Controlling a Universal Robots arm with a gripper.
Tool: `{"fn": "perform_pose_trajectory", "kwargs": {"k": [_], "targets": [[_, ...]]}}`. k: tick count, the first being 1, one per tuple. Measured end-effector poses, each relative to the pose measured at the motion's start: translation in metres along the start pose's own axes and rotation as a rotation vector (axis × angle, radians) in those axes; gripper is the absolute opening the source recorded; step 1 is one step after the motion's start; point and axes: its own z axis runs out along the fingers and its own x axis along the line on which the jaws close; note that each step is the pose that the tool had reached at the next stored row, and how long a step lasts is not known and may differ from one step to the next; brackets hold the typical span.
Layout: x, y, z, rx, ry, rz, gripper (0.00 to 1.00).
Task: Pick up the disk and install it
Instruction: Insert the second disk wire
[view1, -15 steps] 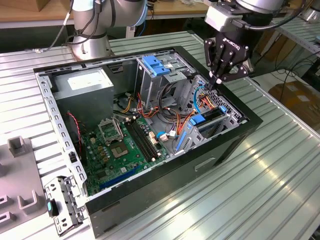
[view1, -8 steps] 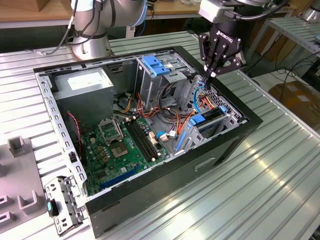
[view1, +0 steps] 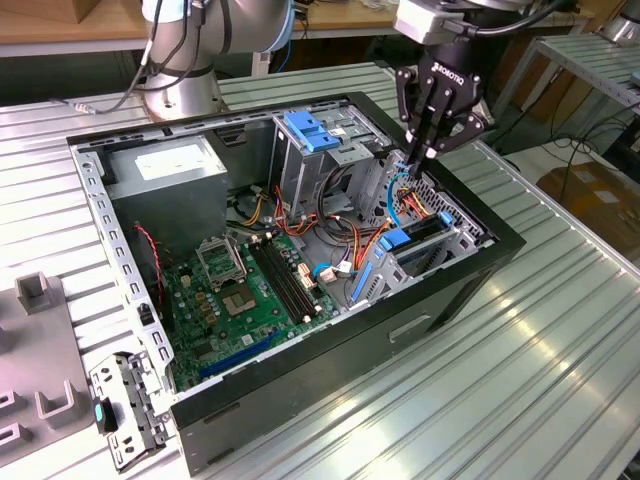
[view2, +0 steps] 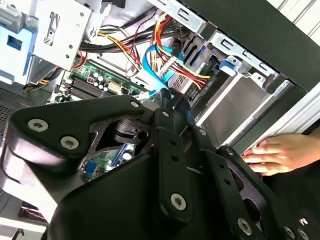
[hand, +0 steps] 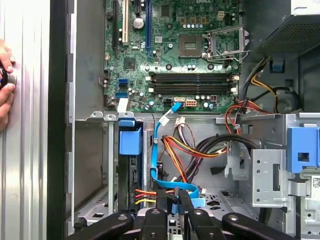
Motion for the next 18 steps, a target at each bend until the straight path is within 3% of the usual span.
{"fn": "perform_pose_trajectory", "kwargs": {"k": [1,5,10,12,15,16,17,18], "targets": [[-0.0001,0.0000,0.0005,0.0000,0.0019,0.000,0.24],[-0.0011,-0.0004,0.0076,0.0000,0.0240,0.001,0.24],[-0.0022,-0.0008,0.0165,0.0001,0.0375,0.001,0.23],[-0.0026,-0.0009,0.0200,0.0001,0.0469,0.001,0.16],[-0.0030,-0.0010,0.0240,0.0001,0.0597,0.002,0.17],[-0.0031,-0.0011,0.0252,0.0002,0.0634,0.002,0.24],[-0.0032,-0.0011,0.0262,0.0002,0.0663,0.002,0.24],[-0.0034,-0.0011,0.0279,0.0002,0.0732,0.002,0.22]]}}
